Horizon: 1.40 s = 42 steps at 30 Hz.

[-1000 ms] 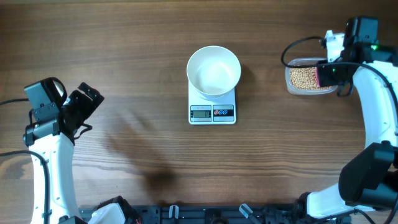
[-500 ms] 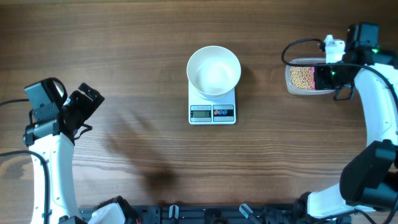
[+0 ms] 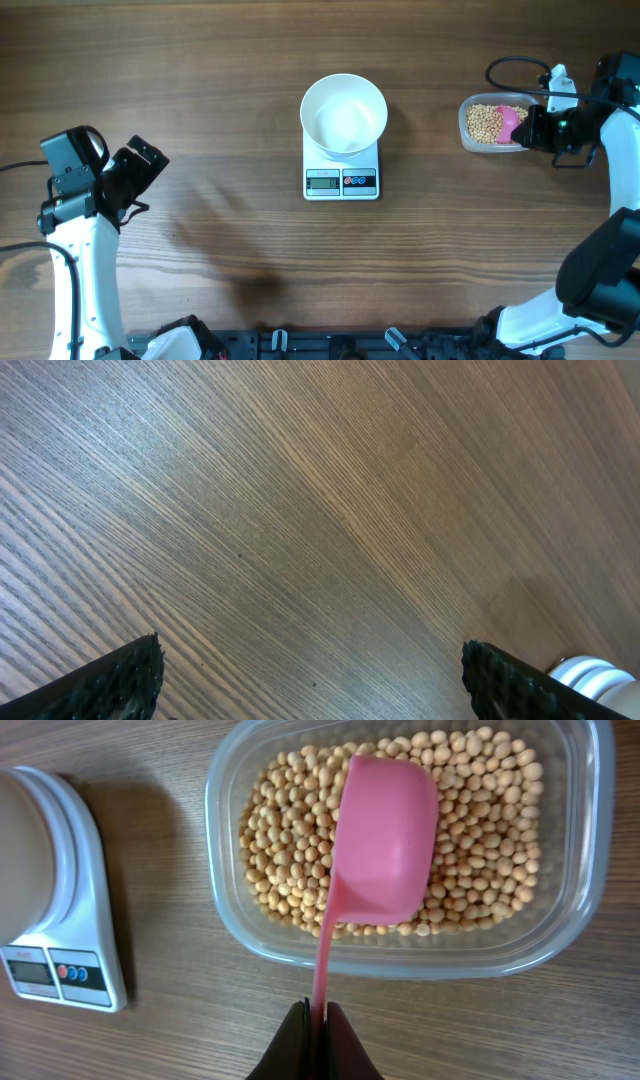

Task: Scoop item into bowl and weigh 150g on scale
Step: 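Dig the pink scoop into the soybeans and lift it with the right gripper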

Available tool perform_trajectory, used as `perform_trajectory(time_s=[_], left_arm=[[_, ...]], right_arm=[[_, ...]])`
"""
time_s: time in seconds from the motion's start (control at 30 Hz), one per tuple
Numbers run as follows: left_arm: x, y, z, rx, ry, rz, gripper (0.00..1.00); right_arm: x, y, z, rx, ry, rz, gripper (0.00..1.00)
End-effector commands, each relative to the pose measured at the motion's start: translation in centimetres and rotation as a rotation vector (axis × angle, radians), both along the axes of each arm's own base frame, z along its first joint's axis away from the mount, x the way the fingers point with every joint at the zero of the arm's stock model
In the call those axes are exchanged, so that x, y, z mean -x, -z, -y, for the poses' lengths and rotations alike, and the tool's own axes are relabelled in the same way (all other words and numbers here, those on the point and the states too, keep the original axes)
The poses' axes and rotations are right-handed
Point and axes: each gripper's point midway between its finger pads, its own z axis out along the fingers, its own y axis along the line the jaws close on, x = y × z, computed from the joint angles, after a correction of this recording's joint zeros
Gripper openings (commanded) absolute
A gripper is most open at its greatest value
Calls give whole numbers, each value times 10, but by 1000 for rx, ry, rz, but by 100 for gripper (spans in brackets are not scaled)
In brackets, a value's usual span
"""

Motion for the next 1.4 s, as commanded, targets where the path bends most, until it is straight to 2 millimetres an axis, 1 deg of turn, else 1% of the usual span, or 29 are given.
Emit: perform_trajectory(time_s=[0.0,0.07,0.2,0.3,0.4,0.67,0.83,0.9,1.03,1.17,1.3,1.37], left_arm=[[1,1,1,-2,20,1,100],[1,1,1,-2,20,0,100],[2,1,1,0,20,-4,100],[2,1,1,1,20,-6,100],[2,1,1,1,20,-6,100],[2,2,1,1,20,-6,100],[3,2,1,3,20,-9,100],[3,2,1,3,20,-9,100],[3,2,1,3,20,-9,100],[3,2,1,3,20,-9,100],[3,2,2,4,20,-12,100],[4,3,2,6,20,-17,100]], right_arm=[[4,11,-14,-86,-23,-34,4],[7,15,-13,-103,-14,-53,4],[6,18,-17,-186,-1,-58,4],[4,16,-22,-260,5,-44,4],[7,16,-21,-277,17,-57,4],[14,15,-6,-288,67,-69,5],[13,9,2,-360,107,-36,4],[15,10,4,-364,116,-39,4],[17,13,3,-368,101,-48,4],[18,22,2,-384,107,-77,4],[15,29,-3,-447,110,-89,4],[13,27,-6,-480,114,-79,4]])
